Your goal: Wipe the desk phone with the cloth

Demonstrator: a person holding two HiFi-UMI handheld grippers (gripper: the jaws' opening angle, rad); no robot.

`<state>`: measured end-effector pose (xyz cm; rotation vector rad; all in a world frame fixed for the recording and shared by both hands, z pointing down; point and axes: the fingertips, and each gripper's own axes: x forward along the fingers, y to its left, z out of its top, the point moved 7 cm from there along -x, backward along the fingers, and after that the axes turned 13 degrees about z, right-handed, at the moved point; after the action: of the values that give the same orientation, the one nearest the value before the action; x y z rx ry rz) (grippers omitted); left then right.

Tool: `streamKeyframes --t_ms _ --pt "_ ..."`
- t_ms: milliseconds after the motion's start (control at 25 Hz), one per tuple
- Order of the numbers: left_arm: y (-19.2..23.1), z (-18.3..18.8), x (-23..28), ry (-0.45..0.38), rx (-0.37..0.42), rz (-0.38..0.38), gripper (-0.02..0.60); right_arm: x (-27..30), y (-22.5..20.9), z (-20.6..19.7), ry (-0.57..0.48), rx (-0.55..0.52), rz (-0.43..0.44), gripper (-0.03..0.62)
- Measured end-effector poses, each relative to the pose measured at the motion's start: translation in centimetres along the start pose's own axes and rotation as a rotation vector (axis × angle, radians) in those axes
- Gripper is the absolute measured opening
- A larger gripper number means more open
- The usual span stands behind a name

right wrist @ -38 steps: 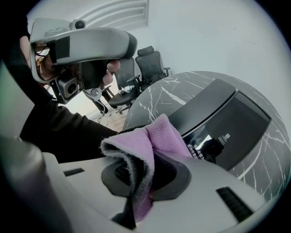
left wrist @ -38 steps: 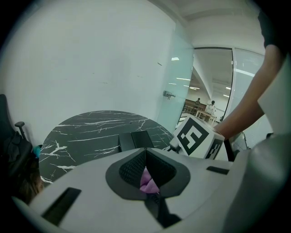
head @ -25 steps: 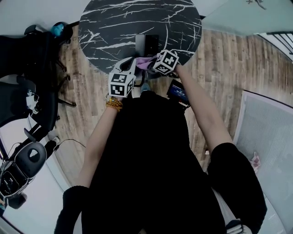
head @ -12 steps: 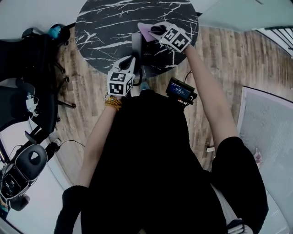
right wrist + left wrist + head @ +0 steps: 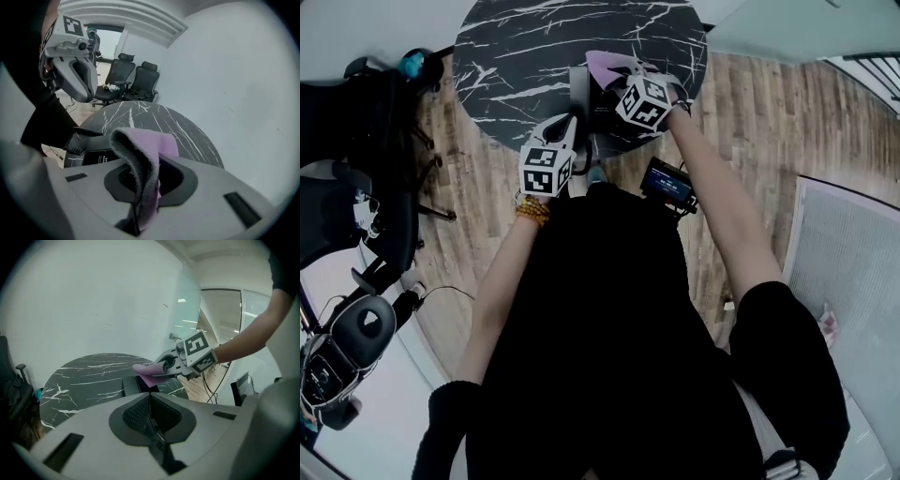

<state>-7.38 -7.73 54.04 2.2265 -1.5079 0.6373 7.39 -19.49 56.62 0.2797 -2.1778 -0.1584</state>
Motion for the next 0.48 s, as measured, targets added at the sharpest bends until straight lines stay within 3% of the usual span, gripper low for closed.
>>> streamKeyframes --t_ms 200,480 --pt "0.2 0.0 0.0 0.003 -0.004 0.005 0.02 -1.0 -1.8 -1.0 -0.013 0.075 -0.047 0.06" --pt "0.3 0.1 0.2 -0.001 -0.007 0.002 0.02 -3.8 -4.8 -0.3 -0.018 0.001 -0.27 0.06"
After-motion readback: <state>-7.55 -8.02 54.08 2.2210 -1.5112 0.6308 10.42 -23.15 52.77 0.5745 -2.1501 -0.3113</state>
